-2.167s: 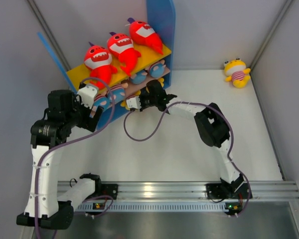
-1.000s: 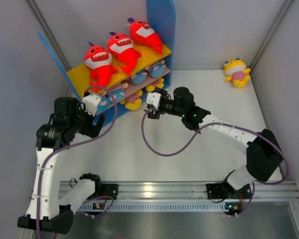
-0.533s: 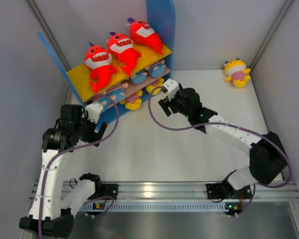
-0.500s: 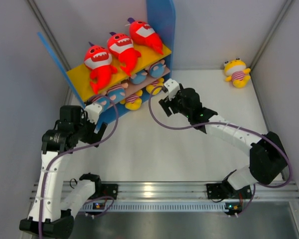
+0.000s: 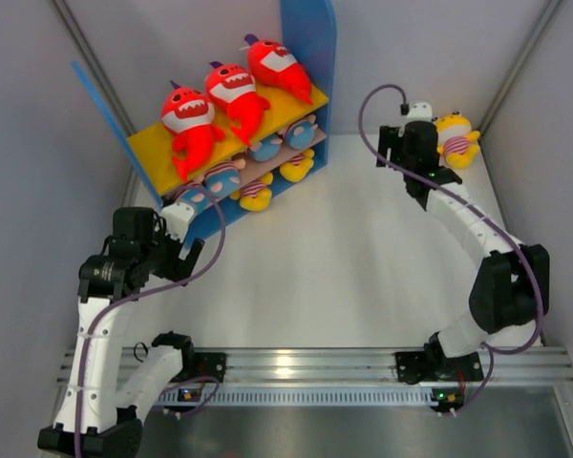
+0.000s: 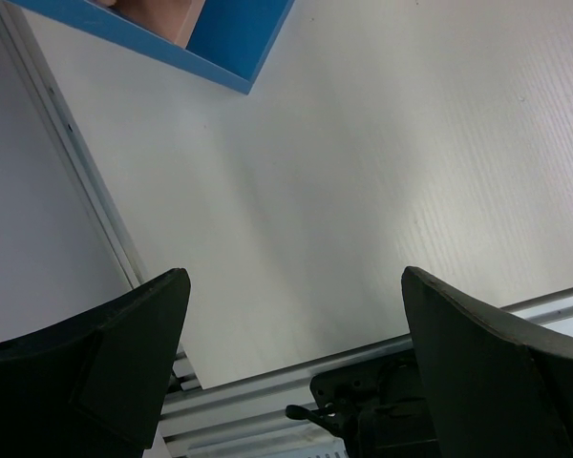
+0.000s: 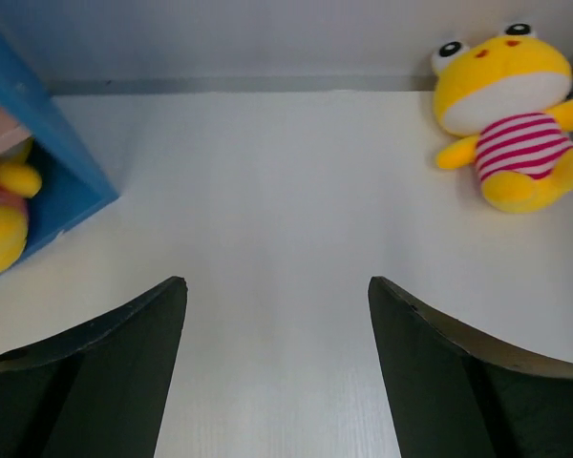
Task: Place and organize the stuffed toys onto the shelf
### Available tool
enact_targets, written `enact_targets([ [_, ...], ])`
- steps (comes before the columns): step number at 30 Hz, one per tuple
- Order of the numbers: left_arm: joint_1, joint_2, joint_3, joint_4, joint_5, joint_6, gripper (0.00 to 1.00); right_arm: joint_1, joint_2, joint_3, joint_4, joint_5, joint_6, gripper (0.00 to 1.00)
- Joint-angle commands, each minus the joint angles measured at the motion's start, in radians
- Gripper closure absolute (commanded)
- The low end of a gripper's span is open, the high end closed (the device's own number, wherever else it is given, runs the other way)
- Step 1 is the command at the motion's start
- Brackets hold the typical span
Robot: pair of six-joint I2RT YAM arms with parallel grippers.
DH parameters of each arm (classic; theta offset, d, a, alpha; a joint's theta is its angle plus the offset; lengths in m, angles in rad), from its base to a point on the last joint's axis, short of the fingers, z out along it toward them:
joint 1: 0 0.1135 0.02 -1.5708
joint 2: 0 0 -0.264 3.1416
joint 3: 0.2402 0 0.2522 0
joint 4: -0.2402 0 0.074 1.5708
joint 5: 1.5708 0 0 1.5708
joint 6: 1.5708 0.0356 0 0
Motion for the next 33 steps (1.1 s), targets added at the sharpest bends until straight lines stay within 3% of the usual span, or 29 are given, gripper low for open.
enact_targets([
  [1, 0.005, 0.013, 0.005, 0.021, -0.019, -0.004, 0.01, -0.122, 0.084, 0.122, 0.003, 0.019, 0.074, 0.23],
  [9, 0.032, 0.082, 0.048, 0.019, -0.088, -0.002, 0.01, -0.406, 0.509, 0.558, -0.178, -0.033, 0.265, 0.23],
  [15, 0.087, 0.108, 0.085, -0.002, -0.033, -0.007, 0.01, -0.548, 0.588, 0.529, -0.042, -0.124, 0.482, 0.25],
  [22, 0.124, 0.151, 0.108, -0.006, -0.017, -0.004, 0.01, -0.595, 0.776, 0.703, -0.104, -0.228, 0.514, 0.26],
  [28, 0.138, 0.165, 0.114, -0.007, -0.017, -0.002, 0.01, -0.599, 0.871, 0.748, -0.005, -0.285, 0.553, 0.31],
  [31, 0.141, 0.168, 0.111, -0.007, -0.017, -0.001, 0.01, -0.598, 0.91, 0.805, -0.038, -0.291, 0.58, 0.45],
  [33, 0.143, 0.174, 0.114, -0.007, -0.017, -0.001, 0.01, -0.598, 0.905, 0.785, -0.009, -0.293, 0.579, 0.73],
])
